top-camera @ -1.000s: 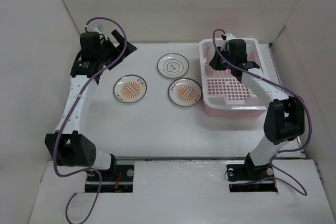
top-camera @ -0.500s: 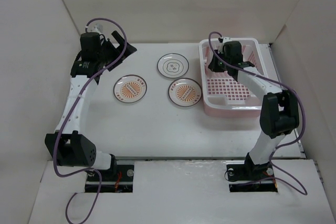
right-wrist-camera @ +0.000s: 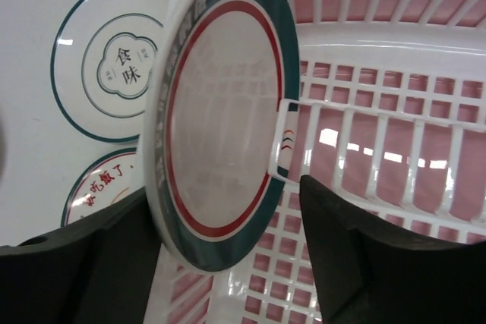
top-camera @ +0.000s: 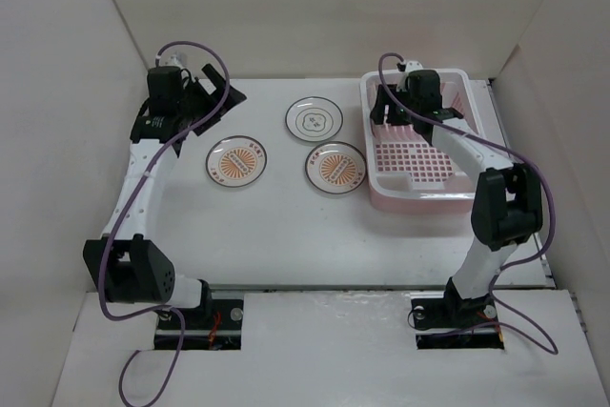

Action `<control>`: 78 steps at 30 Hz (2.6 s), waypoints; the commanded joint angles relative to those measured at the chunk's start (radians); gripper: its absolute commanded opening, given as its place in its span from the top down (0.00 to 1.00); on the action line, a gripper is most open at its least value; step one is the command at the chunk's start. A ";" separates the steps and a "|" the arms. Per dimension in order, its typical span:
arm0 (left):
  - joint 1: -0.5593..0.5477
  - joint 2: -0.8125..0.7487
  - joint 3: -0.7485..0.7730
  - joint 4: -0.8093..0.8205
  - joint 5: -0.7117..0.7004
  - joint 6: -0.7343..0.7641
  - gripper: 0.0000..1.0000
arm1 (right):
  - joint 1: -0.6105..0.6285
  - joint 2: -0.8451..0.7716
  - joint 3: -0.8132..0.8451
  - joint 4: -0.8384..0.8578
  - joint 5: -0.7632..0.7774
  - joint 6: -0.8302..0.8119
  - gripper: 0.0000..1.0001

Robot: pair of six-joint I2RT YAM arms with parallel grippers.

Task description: Load the plates into the dish rack

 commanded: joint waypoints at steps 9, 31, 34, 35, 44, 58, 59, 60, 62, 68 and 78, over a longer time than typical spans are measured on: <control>0.125 -0.038 -0.178 0.083 -0.002 0.009 0.00 | -0.021 -0.124 0.048 0.008 0.041 0.031 0.07; 0.300 -0.048 -0.545 0.132 0.022 -0.049 0.00 | -0.021 -0.327 0.061 0.138 -0.472 0.089 0.00; 0.300 -0.048 -0.641 0.185 0.022 -0.104 0.00 | -0.011 -0.327 0.083 0.138 -0.496 0.079 0.00; 0.300 -0.048 -0.663 0.229 0.022 -0.116 0.01 | -0.001 -0.327 0.084 0.138 -0.496 0.079 0.00; 0.300 0.006 -0.764 0.412 0.035 -0.173 0.27 | 0.008 -0.347 0.103 0.147 -0.525 0.069 0.00; 0.300 0.248 -0.695 0.498 0.044 -0.239 0.27 | 0.017 -0.385 0.133 0.147 -0.525 0.069 0.00; 0.300 0.264 -0.695 0.508 0.044 -0.250 0.27 | 0.017 -0.394 0.133 0.147 -0.525 0.069 0.00; 0.300 0.279 -0.695 0.508 0.044 -0.250 0.27 | 0.017 -0.395 0.133 0.147 -0.525 0.069 0.00; 0.300 0.294 -0.686 0.517 0.044 -0.259 0.27 | 0.017 -0.395 0.142 0.147 -0.525 0.069 0.00; 0.300 0.307 -0.654 0.484 0.022 -0.268 0.47 | 0.017 -0.395 0.162 0.147 -0.515 0.069 0.00; 0.261 0.354 -0.545 0.364 -0.051 -0.250 0.97 | 0.017 -0.376 0.237 0.126 -0.533 0.079 0.00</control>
